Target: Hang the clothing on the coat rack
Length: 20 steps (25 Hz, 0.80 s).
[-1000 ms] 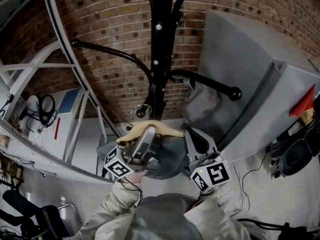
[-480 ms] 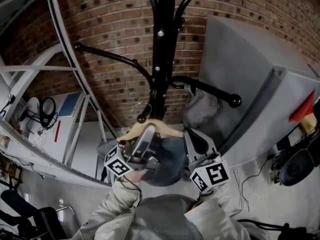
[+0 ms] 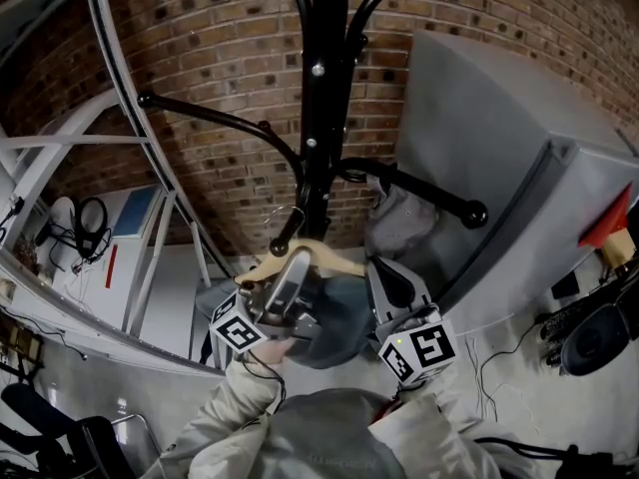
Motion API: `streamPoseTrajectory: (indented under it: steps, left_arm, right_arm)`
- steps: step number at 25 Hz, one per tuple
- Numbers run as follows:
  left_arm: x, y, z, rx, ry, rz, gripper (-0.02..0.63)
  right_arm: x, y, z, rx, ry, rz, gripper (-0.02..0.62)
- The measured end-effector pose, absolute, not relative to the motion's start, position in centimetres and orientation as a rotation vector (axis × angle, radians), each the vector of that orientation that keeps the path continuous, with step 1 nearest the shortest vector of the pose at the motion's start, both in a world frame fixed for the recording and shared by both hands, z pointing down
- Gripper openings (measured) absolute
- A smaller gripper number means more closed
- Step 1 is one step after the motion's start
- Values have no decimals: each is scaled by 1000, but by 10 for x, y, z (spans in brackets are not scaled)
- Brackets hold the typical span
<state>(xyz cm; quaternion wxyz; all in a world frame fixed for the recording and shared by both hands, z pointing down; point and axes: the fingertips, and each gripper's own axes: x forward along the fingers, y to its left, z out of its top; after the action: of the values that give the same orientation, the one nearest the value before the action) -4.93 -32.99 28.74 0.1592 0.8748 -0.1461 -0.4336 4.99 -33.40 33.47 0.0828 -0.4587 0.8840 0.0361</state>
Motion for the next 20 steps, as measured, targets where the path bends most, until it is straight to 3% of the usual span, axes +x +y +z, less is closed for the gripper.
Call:
streamPoseTrajectory:
  steps: [20]
  left_arm:
    - [-46,-346,305,2443,-402,-1244,104]
  right_arm:
    - [55,-345,348,-1399,2660,78,25]
